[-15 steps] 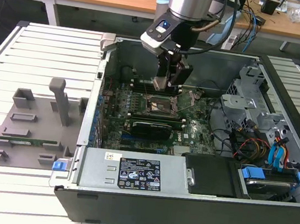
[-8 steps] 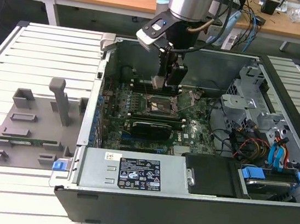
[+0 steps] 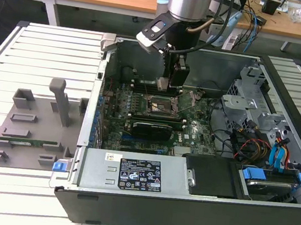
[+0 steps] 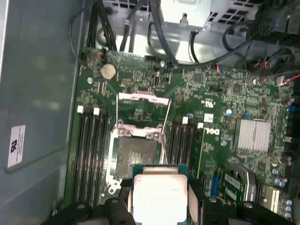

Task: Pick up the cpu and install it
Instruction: 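Place the cpu into insertion slot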

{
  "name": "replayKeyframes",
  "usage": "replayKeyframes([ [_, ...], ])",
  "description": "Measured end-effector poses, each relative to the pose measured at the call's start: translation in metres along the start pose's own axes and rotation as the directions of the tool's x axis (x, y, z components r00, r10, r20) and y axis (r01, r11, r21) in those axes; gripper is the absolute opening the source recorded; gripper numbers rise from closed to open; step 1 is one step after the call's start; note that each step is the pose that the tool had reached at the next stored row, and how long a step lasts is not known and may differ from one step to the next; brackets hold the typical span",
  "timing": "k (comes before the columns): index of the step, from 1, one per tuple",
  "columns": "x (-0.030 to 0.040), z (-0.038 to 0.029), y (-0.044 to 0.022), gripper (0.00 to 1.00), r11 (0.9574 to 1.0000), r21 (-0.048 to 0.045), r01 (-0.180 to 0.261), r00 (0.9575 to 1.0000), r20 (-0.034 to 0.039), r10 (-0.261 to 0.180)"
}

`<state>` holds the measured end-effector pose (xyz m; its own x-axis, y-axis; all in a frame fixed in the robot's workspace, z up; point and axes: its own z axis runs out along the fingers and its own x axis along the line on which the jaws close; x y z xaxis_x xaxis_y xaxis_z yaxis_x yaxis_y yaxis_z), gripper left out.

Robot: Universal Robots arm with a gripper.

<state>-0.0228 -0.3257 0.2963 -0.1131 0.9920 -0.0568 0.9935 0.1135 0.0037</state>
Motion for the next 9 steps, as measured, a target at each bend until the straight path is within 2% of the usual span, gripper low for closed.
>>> replayKeyframes([
  [6,0.0002,0.0002,-0.0002,0.55,1.0000,0.0002,-0.001,1.0000,0.0002,0.001],
  [8,0.0030,0.0008,0.0002,0.55,1.0000,0.0002,-0.001,1.0000,0.0010,0.001],
  [9,0.0067,0.0011,0.0006,0.55,1.0000,0.0003,-0.001,1.0000,0.0026,0.001],
])
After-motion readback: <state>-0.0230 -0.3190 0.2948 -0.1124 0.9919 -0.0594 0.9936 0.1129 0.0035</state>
